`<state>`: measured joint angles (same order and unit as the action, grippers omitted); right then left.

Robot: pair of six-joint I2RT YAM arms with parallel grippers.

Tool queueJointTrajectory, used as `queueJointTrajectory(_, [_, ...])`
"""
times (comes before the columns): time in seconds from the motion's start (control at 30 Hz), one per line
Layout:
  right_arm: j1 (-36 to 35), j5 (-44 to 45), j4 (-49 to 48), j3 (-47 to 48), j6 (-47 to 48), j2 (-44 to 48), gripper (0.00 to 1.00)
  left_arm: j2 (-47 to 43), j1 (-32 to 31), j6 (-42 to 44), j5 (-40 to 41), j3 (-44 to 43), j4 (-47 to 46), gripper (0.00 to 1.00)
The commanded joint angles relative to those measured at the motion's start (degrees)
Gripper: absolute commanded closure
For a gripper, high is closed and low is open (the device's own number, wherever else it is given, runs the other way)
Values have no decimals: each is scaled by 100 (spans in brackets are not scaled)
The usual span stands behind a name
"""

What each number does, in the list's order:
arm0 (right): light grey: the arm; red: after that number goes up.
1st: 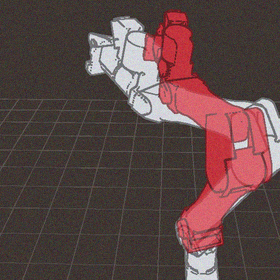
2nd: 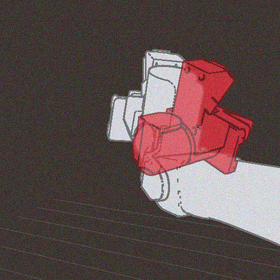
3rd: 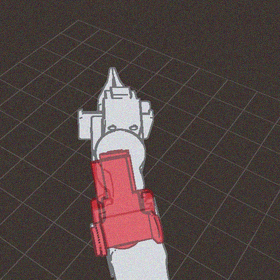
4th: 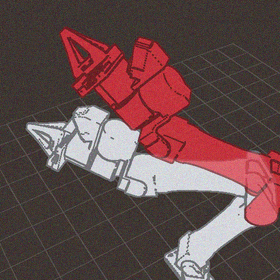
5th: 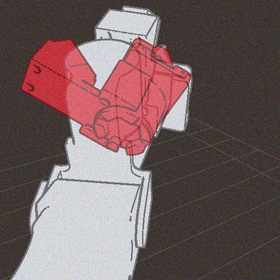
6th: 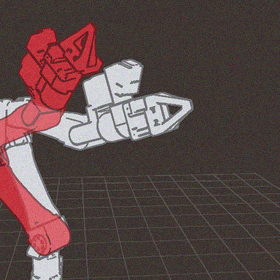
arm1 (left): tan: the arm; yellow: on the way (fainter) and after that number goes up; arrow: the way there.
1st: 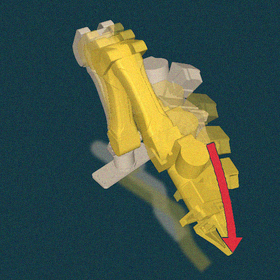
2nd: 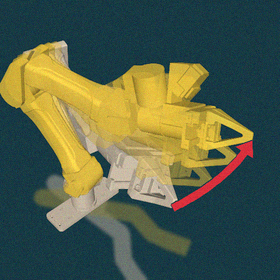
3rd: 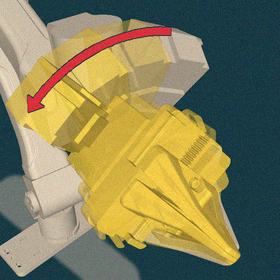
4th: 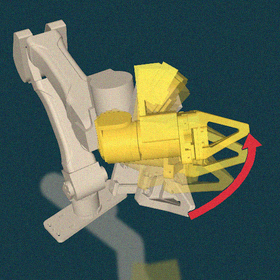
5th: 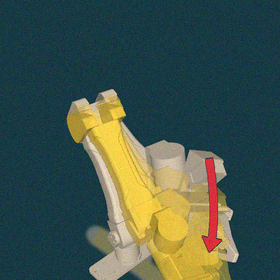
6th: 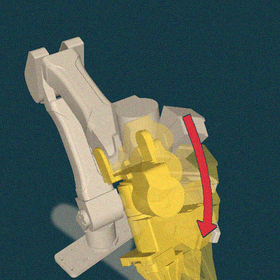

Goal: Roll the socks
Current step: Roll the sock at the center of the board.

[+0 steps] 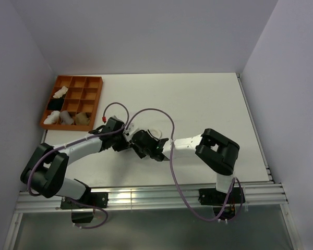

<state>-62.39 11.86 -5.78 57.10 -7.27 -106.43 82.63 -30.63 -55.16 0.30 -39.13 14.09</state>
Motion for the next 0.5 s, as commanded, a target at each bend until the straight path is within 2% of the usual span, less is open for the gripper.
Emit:
queueJointTrajectory(0.0, [622, -832, 746, -463, -328, 25, 100, -484, -13, -30, 181, 81, 270, 72])
queueJointTrajectory(0.23, [1211, -2687, 596, -568, -547, 298, 100, -1134, 75, -250, 462, 230, 270, 48])
queueJointTrajectory(0.37, [1633, -4231, 61, -691, -925, 308, 100, -1468, 75, -162, 410, 371, -19, 46])
queueJointTrajectory(0.47, [2028, -5015, -598, -867, -1478, 159, 100, -1539, 75, -136, 243, 503, -212, 46])
